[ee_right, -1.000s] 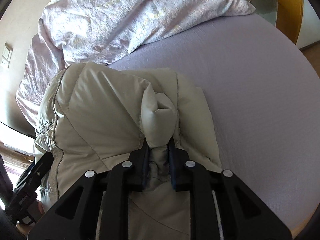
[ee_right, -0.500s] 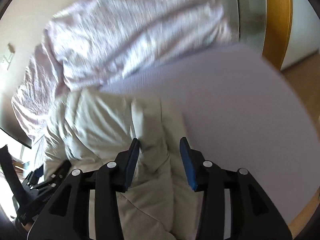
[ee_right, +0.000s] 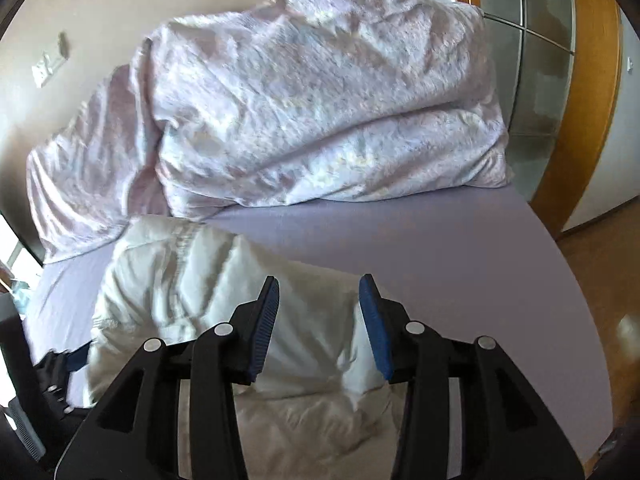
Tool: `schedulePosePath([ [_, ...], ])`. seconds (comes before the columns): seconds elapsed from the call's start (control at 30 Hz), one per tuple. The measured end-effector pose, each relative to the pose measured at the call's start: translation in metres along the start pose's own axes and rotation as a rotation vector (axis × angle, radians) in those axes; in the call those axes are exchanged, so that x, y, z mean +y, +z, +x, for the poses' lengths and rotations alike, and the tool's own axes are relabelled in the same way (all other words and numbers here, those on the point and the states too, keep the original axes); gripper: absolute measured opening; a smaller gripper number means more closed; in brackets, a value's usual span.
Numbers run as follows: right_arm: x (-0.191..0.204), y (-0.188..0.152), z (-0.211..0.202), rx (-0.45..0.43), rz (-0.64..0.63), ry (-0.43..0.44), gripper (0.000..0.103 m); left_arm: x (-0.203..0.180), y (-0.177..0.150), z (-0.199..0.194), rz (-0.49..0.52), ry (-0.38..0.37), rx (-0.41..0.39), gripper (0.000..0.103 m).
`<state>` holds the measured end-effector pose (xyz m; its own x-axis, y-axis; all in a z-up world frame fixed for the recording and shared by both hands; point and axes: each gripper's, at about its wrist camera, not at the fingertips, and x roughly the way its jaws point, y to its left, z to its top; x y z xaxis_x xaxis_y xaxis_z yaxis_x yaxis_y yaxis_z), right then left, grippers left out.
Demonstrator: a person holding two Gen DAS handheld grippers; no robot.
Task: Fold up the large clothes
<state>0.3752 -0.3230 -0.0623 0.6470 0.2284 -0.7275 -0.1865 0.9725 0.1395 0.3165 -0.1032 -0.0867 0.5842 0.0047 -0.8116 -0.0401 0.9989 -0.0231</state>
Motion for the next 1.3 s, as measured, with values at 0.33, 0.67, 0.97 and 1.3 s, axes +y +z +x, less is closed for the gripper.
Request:
schedulePosePath([
  [0.33, -0.006, -0.04, 0.048, 0.074, -0.047, -0.096, 0.045, -0.004, -0.003, -0.007, 0.011, -0.02, -0.02, 0.101],
  [0.67, -0.013, -0.044, 0.06, 0.086, -0.011, -0.056, 0.046, -0.012, 0.034, -0.034, 0.033, 0.026, -0.103, 0.101],
  [0.97, -0.02, -0.047, 0.06, 0.07, 0.025, -0.021, 0.046, -0.014, 0.035, 0.01, 0.014, 0.083, -0.063, 0.101],
  [1.3, -0.018, -0.048, 0.064, 0.065, 0.046, -0.027, 0.047, -0.003, 0.025, 0.03, -0.029, 0.044, -0.11, 0.101],
])
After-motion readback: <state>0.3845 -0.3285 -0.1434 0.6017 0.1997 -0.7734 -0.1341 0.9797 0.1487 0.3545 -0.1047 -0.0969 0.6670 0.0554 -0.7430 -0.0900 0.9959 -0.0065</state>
